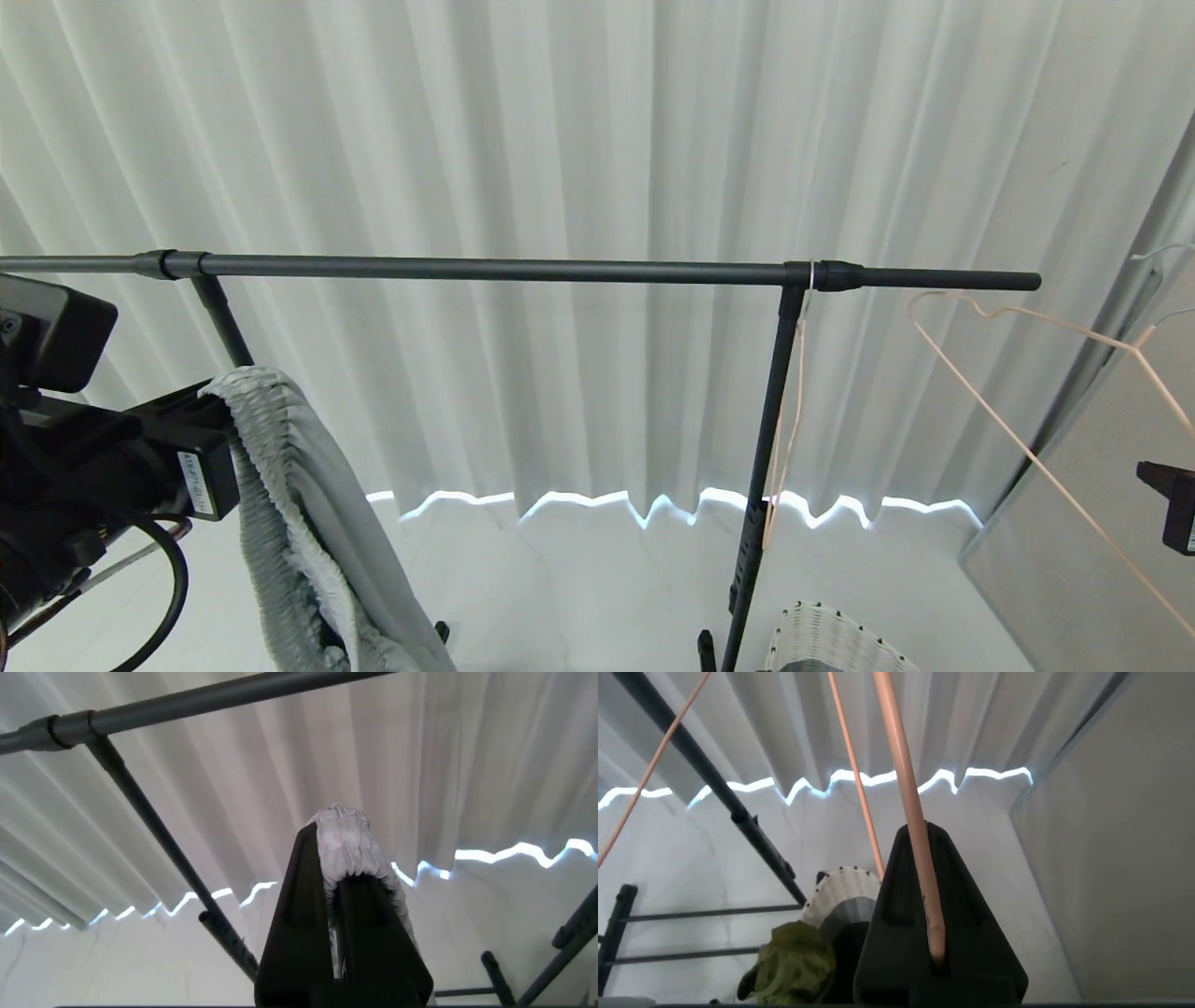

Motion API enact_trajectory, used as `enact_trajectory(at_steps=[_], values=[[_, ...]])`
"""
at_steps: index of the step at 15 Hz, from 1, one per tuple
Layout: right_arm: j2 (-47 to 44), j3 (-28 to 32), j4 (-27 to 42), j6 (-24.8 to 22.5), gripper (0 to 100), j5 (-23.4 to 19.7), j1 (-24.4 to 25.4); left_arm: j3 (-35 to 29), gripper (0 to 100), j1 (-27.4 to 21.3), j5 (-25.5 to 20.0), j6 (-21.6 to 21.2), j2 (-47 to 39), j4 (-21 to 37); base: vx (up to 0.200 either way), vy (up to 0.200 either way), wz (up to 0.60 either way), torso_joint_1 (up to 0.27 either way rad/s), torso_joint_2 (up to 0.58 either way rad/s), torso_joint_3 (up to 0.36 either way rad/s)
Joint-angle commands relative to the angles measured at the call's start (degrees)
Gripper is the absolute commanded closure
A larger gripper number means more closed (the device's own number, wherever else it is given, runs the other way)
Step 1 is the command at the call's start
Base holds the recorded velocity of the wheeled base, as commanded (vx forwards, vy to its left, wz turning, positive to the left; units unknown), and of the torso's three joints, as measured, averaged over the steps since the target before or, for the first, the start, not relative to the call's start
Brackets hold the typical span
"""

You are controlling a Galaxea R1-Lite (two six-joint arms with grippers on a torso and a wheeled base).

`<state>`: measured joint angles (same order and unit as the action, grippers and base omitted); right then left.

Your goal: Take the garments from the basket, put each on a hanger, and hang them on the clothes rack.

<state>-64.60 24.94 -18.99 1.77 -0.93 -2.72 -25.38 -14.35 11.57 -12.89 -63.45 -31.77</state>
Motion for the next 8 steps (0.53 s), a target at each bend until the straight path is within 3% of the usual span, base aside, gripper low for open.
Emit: enact_trajectory(at_steps=[1,4,8], values=[[-0.2,0.0,0.0,0.0,100,0.0,0.0,-0.2,100,0.0,0.0,0.0,-0.1,0.0,-0.2,0.0,0.0,0.027,0.01,0.002],[-0.2,0.0,0.0,-0.1,100,0.0,0.0,-0.8,100,0.1,0.0,0.0,-0.6,0.0,-0.2,0.0,0.0,-0.007,0.0,0.007],[-0.2,0.0,0.0,-0.1,100,0.0,0.0,-0.5,100,0.5,-0.1,0.0,-1.3,0.0,0.0,0.0,0.0,0.0,0.0,0.0]])
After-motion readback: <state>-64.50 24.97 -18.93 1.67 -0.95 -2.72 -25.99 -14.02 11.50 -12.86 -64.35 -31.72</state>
